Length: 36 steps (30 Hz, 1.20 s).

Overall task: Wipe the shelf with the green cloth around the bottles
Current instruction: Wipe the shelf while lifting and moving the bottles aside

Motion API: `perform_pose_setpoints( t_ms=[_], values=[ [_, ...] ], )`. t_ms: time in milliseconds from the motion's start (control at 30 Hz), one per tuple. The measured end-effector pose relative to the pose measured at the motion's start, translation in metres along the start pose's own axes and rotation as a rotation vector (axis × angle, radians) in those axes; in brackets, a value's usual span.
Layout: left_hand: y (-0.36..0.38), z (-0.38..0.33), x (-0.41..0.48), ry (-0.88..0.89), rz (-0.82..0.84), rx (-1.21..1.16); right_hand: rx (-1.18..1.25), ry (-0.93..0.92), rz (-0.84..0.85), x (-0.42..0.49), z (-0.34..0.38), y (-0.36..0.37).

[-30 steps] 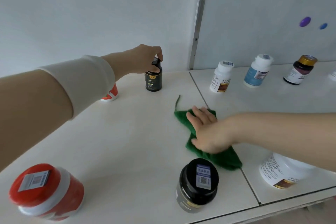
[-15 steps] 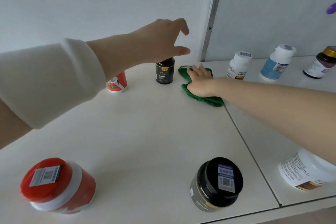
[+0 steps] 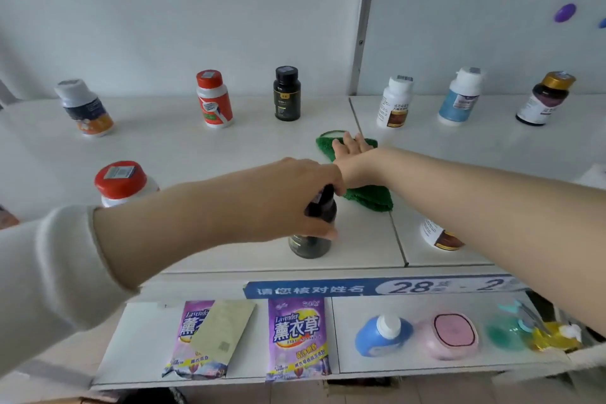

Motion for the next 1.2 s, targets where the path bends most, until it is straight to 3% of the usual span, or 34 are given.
perform_pose_setpoints(
  t_ms=[167,333,533,700,800,867,1100,1200],
  values=[
    [-0.005,0.005,-0.011,-0.128,-0.208,-0.234,0.147,0.011,-0.147,-0.02,0.001,0.024],
    [-0.031,0.018,-0.028,-0.227,-0.414,-0.248,0.184,-0.13,-0.362,-0.051,0.01,0.045],
    [-0.08,0.036,-0.064,-0.259,-0.666,-0.266,0.219,-0.062,-0.361,-0.05,0.025,0.045],
    [-0.097,0.043,-0.08,-0.27,-0.707,-0.197,0.14,-0.421,-0.445,-0.077,0.114,0.058],
    [-0.097,0.045,-0.079,-0.246,-0.707,-0.222,0.153,-0.536,-0.439,-0.101,0.124,0.079],
    [-0.096,0.045,-0.077,-0.224,-0.705,-0.239,0.21,-0.499,-0.444,-0.102,0.102,0.079],
    [-0.101,0.055,-0.087,-0.209,-0.764,-0.265,0.254,0.006,-0.419,-0.024,0.011,0.035],
    [-0.099,0.062,-0.082,-0.193,-0.751,-0.284,0.257,-0.001,-0.408,0.008,0.035,0.023]
  ],
)
Point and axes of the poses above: each hand's wrist, its own x-axis towards the middle knuckle, its own y-axis out of the palm, z = x × y, the point moved 7 cm from there along x, towards the middle knuckle, and after that the axes turned 1 degree about -y, right-handed, at the moved point
